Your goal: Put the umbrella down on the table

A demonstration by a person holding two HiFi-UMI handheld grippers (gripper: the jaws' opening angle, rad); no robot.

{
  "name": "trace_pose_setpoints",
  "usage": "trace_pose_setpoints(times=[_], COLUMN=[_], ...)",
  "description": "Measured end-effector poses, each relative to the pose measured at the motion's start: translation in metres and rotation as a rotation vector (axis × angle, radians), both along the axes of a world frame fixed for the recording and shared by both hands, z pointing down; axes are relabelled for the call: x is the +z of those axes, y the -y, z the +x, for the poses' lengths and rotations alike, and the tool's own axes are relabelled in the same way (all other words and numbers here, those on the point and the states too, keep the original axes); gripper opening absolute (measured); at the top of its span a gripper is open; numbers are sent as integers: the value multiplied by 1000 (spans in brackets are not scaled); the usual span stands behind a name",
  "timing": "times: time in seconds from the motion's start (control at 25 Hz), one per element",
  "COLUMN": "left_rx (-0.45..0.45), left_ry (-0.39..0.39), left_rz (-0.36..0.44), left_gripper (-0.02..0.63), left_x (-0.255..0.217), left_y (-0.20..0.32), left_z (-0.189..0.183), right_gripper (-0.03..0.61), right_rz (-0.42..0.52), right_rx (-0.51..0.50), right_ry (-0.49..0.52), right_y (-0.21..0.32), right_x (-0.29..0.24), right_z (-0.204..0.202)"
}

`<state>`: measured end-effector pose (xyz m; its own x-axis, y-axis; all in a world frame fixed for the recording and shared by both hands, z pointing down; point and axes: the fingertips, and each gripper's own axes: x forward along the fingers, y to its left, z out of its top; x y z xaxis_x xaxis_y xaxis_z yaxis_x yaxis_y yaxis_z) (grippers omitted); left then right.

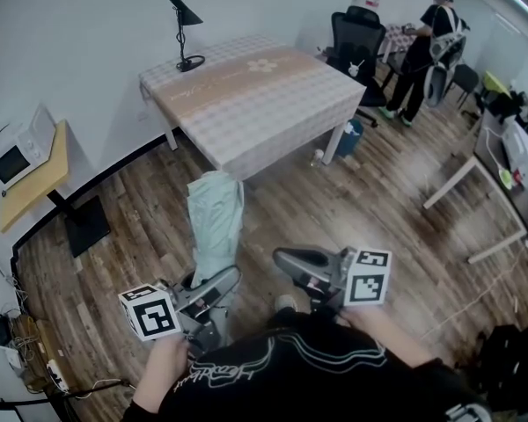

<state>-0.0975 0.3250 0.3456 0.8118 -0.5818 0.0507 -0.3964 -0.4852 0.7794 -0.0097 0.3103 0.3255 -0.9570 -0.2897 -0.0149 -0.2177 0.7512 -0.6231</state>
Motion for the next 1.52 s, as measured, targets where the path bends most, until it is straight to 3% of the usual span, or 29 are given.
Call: trace_pose_setpoints(times=[0.72, 1.52], left_rx=[-8, -32], left_ry=[18, 36], left_rz=[-39, -136], left_gripper=[255, 255], left_x=[12, 37], left_y=[58, 230], left_z=[2, 34], right_gripper=[12, 12], right_rz=[-34, -120], right_rx=[5, -8], right_ry=[21, 38], right_y=[58, 239], right_x=[8, 30], right_z=[4, 34])
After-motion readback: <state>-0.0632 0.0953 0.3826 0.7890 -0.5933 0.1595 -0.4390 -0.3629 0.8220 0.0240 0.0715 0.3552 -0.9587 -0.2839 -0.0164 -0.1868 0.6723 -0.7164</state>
